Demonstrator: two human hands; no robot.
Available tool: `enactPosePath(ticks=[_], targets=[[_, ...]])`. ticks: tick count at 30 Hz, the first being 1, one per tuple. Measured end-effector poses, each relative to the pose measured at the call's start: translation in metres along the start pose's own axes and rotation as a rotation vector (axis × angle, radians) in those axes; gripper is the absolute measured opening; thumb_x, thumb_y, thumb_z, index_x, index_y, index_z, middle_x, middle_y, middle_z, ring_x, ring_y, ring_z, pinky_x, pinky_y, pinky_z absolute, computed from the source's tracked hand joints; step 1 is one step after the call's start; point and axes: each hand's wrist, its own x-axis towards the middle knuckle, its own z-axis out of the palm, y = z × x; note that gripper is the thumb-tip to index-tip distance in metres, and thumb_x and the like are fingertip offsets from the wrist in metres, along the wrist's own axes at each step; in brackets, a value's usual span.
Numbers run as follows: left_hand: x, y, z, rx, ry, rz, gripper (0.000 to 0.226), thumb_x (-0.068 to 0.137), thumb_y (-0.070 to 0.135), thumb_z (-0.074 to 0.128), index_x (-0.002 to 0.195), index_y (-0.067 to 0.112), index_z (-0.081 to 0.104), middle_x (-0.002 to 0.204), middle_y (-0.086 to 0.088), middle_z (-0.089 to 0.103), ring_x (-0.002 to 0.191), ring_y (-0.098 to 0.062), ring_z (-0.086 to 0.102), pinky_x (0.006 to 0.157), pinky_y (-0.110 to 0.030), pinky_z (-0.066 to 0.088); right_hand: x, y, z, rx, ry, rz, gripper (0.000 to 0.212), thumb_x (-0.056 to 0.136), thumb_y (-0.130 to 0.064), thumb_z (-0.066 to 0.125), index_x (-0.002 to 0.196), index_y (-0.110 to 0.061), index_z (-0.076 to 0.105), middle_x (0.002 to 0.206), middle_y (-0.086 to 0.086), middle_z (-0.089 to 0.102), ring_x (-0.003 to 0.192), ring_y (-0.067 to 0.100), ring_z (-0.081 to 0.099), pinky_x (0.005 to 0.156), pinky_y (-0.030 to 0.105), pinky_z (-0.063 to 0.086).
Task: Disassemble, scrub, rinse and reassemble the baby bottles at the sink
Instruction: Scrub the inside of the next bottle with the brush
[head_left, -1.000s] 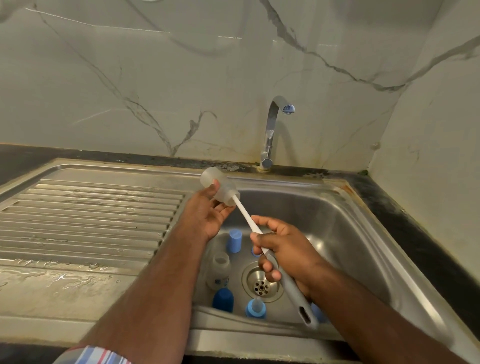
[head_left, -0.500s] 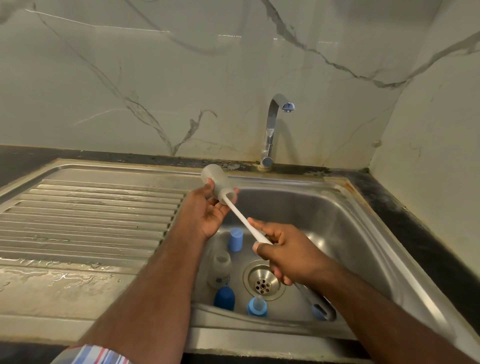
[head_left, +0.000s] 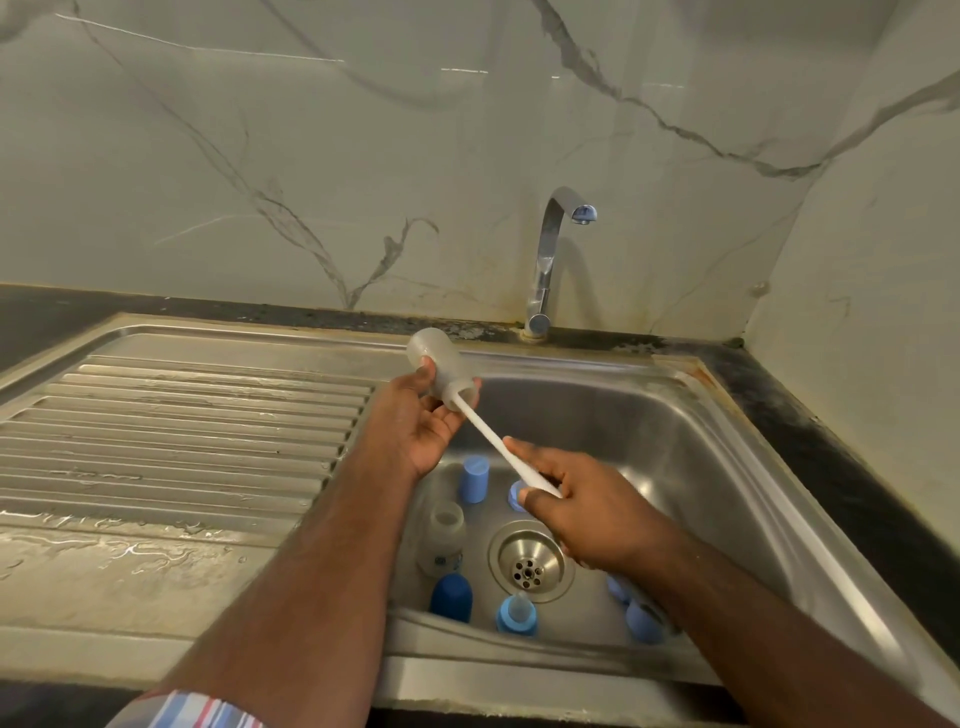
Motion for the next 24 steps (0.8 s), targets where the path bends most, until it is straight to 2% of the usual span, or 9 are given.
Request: enactPosePath(ticks=[3,5,7,10,13,16,18,20,24], targets=[[0.002,-0.001,0.0,-0.009,0.003,0.013,0.036,0.1,0.017,0.062,0.124,-0.006,0.048,0.125,-0.033,0.059,0.106,-0.045,0.069,0.082,-0.047,0.062,0.001,0.005,-0.001,-0.308,0.107,-0.087,0.053,0.1,-0.029,0.052,0.15,-0.043,0.039,0.114,-0.012,0.065,0.087,0.007,0.061,0.076,0.023,0.05],[0.0,-0.002,0.001,0.015,0.0,0.011,0.036,0.1,0.018,0.062,0.124,-0.006,0.049,0.125,-0.032,0.06,0.108,-0.044,0.069,0.088,-0.049,0.06,0.0,0.003,0.006,-0.396,0.133,-0.146,0.056,0.103,-0.028,0.045,0.155,-0.039,0.027,0.117,-0.007,0.058,0.096,0.009,0.056,0.084,0.027,0.049],[-0.002,-0.006,0.003,0.1,-0.014,0.006,0.036,0.101,0.018,0.062,0.127,-0.004,0.05,0.124,-0.031,0.062,0.11,-0.043,0.069,0.09,-0.049,0.059,0.004,0.0,0.009,-0.49,0.144,-0.143,0.058,0.106,-0.027,0.038,0.158,-0.037,0.014,0.114,-0.005,0.05,0.09,0.013,0.053,0.079,0.03,0.049],[-0.005,-0.012,0.006,0.163,-0.044,0.009,0.038,0.099,0.019,0.064,0.128,-0.002,0.051,0.123,-0.031,0.064,0.105,-0.042,0.071,0.082,-0.045,0.063,0.011,-0.002,0.012,-0.637,0.168,-0.044,0.073,0.103,-0.018,0.041,0.158,-0.034,-0.004,0.121,0.003,0.044,0.079,0.017,0.051,0.066,0.032,0.047],[-0.006,-0.012,0.006,0.175,-0.05,0.04,0.041,0.097,0.015,0.066,0.132,0.0,0.05,0.125,-0.029,0.064,0.1,-0.038,0.073,0.072,-0.041,0.063,0.011,-0.005,0.02,-0.654,0.137,0.013,0.075,0.102,-0.012,0.042,0.159,-0.03,-0.003,0.125,0.008,0.049,0.08,0.017,0.048,0.065,0.029,0.042],[-0.008,-0.012,0.006,0.219,-0.054,0.069,0.033,0.097,0.012,0.065,0.127,0.004,0.055,0.122,-0.025,0.065,0.102,-0.037,0.072,0.07,-0.041,0.064,0.014,-0.004,0.015,-0.434,0.067,0.006,0.064,0.104,-0.016,0.043,0.16,-0.031,0.016,0.116,0.003,0.059,0.081,0.012,0.053,0.072,0.027,0.049],[-0.009,-0.011,0.007,0.192,-0.067,0.077,0.029,0.098,0.011,0.064,0.124,0.003,0.056,0.121,-0.024,0.066,0.107,-0.037,0.069,0.071,-0.041,0.064,0.011,-0.001,0.008,-0.018,-0.009,0.039,0.056,0.104,-0.019,0.047,0.155,-0.038,0.03,0.092,0.0,0.062,0.061,0.008,0.055,0.055,0.025,0.049],[-0.009,-0.009,0.007,0.162,-0.065,0.095,0.033,0.098,0.012,0.063,0.128,0.002,0.054,0.123,-0.025,0.065,0.11,-0.037,0.068,0.069,-0.041,0.064,0.008,0.002,0.0,0.345,-0.091,0.088,0.054,0.102,-0.016,0.052,0.149,-0.04,0.041,0.078,0.005,0.057,0.046,0.009,0.048,0.039,0.023,0.04],[-0.007,-0.005,0.006,0.144,-0.025,0.12,0.029,0.099,0.013,0.063,0.124,0.002,0.055,0.123,-0.026,0.062,0.105,-0.038,0.069,0.065,-0.039,0.063,0.004,0.006,-0.016,0.54,-0.178,0.109,0.051,0.098,-0.01,0.057,0.142,-0.037,0.052,0.075,0.005,0.057,0.044,0.011,0.043,0.034,0.021,0.033]])
